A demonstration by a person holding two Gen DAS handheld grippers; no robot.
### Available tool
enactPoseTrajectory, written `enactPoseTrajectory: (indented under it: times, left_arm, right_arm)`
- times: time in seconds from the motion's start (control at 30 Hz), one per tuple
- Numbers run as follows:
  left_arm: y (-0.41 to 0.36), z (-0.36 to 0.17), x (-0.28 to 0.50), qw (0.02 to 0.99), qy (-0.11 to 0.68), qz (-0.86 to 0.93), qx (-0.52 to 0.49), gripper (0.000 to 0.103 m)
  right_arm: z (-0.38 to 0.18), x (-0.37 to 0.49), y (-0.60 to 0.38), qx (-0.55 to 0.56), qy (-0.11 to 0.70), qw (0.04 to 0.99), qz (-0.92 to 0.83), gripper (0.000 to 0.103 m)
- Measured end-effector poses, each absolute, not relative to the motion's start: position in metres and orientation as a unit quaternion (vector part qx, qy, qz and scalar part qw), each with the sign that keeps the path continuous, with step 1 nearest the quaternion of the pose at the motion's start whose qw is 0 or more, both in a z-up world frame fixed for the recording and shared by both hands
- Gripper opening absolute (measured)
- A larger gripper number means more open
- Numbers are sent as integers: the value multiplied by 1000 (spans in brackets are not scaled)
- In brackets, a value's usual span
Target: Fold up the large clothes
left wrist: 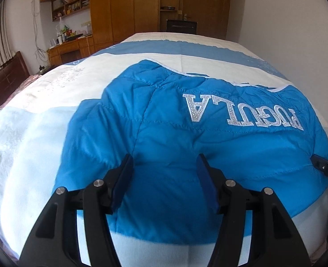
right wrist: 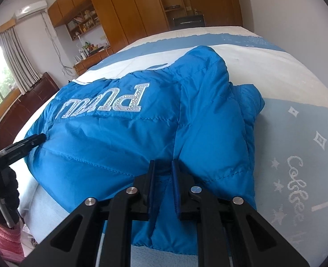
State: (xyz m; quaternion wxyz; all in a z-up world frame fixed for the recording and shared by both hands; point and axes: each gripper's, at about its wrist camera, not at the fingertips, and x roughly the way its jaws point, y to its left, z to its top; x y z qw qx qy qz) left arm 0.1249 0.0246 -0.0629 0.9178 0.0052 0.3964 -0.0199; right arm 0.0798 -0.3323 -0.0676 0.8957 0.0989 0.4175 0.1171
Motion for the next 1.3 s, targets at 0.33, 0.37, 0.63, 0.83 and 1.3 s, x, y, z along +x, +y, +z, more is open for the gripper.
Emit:
enactPoseTrajectory:
  times: [0.33, 0.37, 0.63, 0.83, 1.3]
  left_arm:
    - [52, -39, 88, 919, 392, 40, -2, 70]
    - [57, -41, 85, 917, 395, 43, -8, 71]
    - [103, -70, 82, 892, 416, -1, -176, 76]
    - [144, -96, 96, 856, 394, -23, -334, 78]
    - [154, -124, 105, 831, 370, -41, -414, 38]
  right_arm:
    - [-66, 82, -337, 110, 425, 890, 122, 13]
    - [-66, 82, -337, 111, 425, 890, 123, 13]
    - [-65, 82, -340, 111, 426, 889, 124, 13]
    - [-66, 82, -340, 111, 426, 889, 124, 13]
    - [-65, 82, -338, 104, 429, 889, 124, 13]
